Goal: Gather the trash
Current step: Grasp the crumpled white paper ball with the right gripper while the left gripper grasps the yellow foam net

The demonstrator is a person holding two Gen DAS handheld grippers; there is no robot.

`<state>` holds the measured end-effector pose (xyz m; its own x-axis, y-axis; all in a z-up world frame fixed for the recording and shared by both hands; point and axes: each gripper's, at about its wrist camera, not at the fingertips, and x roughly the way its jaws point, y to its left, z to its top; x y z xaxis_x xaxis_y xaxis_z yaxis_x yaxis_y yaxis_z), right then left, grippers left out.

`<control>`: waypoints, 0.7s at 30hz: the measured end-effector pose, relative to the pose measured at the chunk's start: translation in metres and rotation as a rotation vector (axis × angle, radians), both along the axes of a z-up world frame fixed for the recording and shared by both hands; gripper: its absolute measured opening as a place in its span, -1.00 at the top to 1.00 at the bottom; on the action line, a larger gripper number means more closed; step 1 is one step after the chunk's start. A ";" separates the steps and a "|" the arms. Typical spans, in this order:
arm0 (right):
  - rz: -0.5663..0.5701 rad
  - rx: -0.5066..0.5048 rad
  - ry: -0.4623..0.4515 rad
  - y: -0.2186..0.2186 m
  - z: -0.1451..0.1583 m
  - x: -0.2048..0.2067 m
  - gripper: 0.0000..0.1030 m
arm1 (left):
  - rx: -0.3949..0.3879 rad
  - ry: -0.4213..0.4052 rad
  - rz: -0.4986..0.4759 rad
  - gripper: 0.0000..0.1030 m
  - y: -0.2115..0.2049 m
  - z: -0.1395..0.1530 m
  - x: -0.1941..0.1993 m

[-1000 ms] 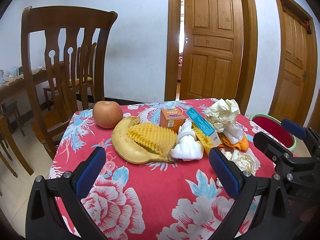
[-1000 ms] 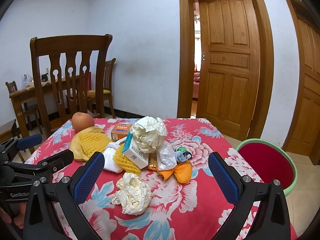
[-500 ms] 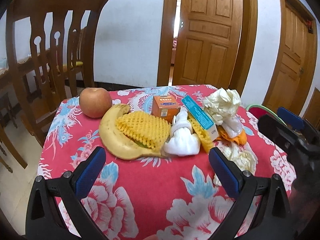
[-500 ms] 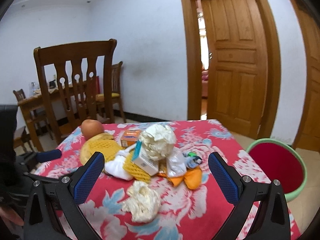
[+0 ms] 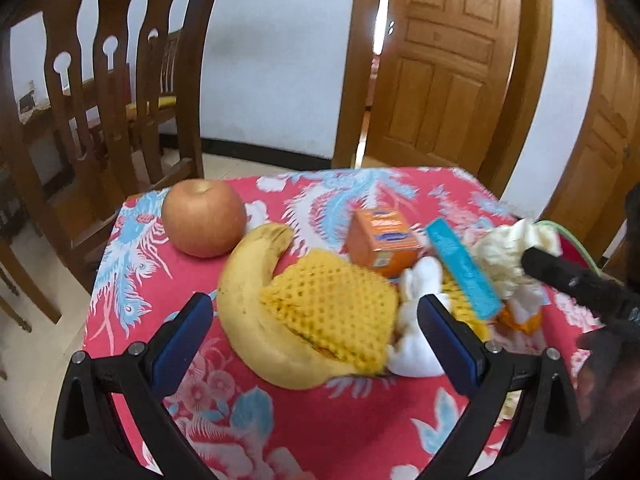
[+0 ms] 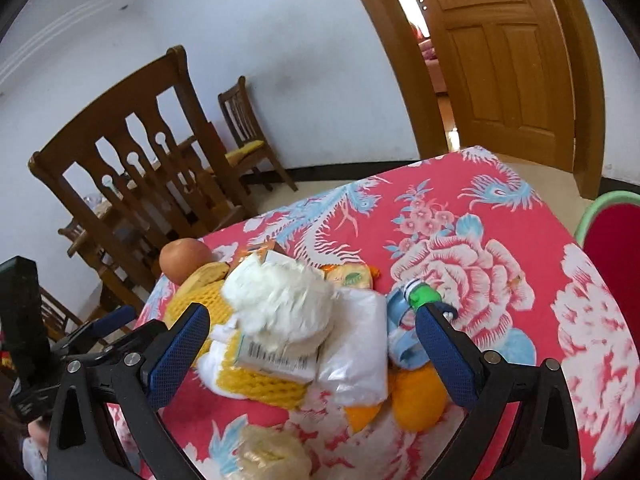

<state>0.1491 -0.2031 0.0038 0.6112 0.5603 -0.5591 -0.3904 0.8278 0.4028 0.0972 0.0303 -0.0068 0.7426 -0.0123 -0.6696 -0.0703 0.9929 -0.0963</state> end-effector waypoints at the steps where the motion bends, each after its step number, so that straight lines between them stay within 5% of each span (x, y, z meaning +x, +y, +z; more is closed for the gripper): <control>1: 0.020 0.001 -0.004 0.001 0.001 0.003 -0.80 | -0.004 0.018 0.008 -0.81 0.001 -0.003 0.003; 2: 0.038 0.004 -0.006 0.002 0.004 0.006 -0.49 | -0.011 0.036 0.021 -0.66 0.003 -0.006 0.007; 3: 0.054 0.011 -0.001 0.002 0.006 0.009 0.07 | -0.023 0.047 0.028 -0.47 0.005 -0.008 0.012; 4: 0.077 0.024 -0.001 0.002 0.007 0.009 0.23 | -0.030 0.056 0.041 -0.43 0.005 -0.010 0.013; 7: 0.112 0.040 -0.052 0.000 0.012 0.002 0.29 | 0.014 0.050 0.139 0.32 0.002 -0.007 0.012; 8: 0.119 0.028 -0.081 -0.001 0.015 -0.002 0.29 | -0.026 0.045 0.140 0.83 0.006 -0.006 0.011; 10: 0.114 0.023 -0.099 -0.004 0.017 -0.005 0.29 | -0.139 0.038 0.138 0.91 0.016 -0.002 0.008; 15: 0.086 0.066 -0.060 -0.017 0.008 -0.006 0.28 | -0.096 -0.037 0.106 0.97 0.013 0.020 -0.005; 21: 0.068 0.097 -0.058 -0.030 0.007 -0.011 0.27 | -0.130 -0.087 0.098 0.97 0.016 0.044 -0.017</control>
<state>0.1379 -0.2331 0.0107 0.5995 0.6515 -0.4650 -0.4696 0.7567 0.4548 0.0800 0.0468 0.0376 0.7999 -0.0192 -0.5999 -0.1522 0.9603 -0.2337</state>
